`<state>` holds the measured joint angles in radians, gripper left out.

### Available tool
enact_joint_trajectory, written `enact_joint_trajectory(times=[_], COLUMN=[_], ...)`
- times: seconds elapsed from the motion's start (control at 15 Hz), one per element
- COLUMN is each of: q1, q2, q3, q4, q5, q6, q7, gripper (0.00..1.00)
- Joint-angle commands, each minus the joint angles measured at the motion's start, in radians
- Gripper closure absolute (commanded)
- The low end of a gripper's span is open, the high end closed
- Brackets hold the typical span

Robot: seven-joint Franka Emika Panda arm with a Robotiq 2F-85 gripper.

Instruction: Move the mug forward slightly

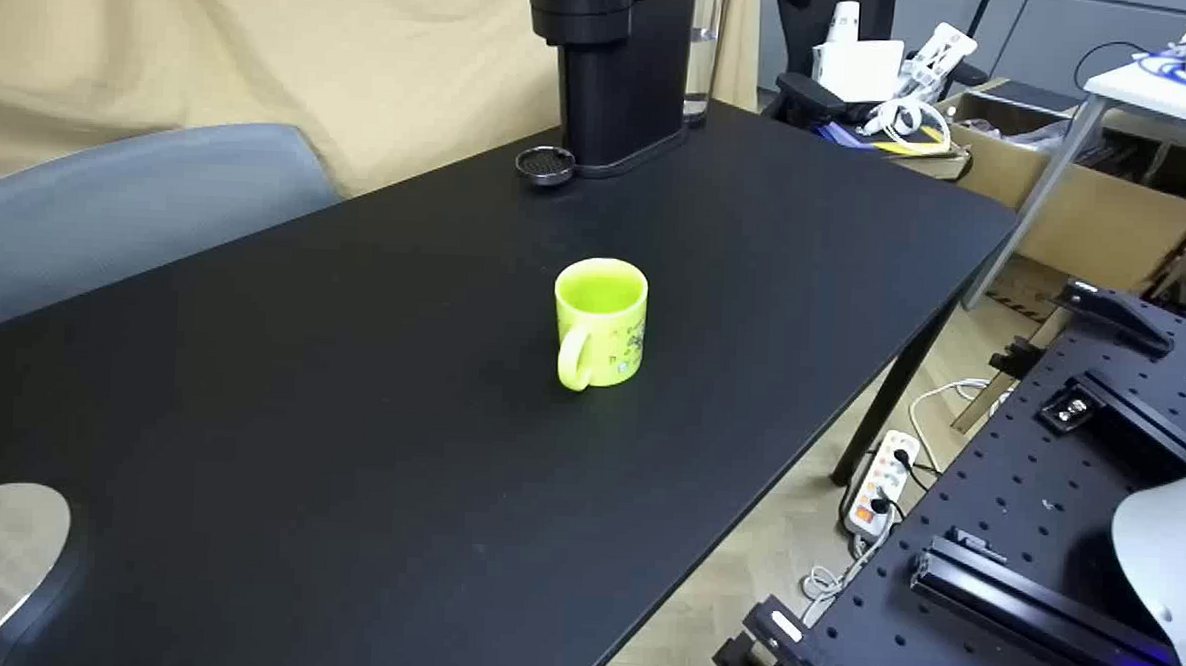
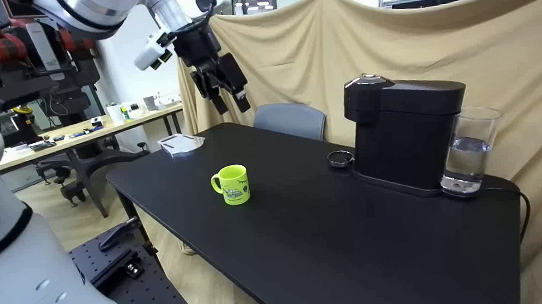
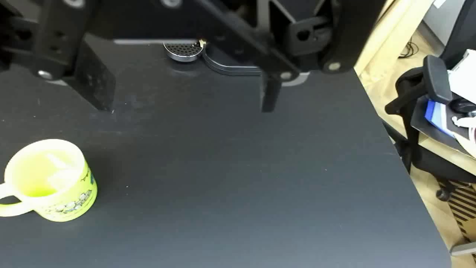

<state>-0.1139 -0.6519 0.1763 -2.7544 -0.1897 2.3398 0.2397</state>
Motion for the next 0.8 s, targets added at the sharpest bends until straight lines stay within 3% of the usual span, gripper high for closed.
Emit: enact_joint_trajectory(times=[0.0, 0.73], q1=[0.012, 0.034], q2=[0.002, 0.017], q3=[-0.012, -0.030], q4=[0.002, 0.006], q5=[-0.010, 0.013], q6=[-0.003, 0.006], q7=[0.007, -0.023], gripper=[0.00, 0.00])
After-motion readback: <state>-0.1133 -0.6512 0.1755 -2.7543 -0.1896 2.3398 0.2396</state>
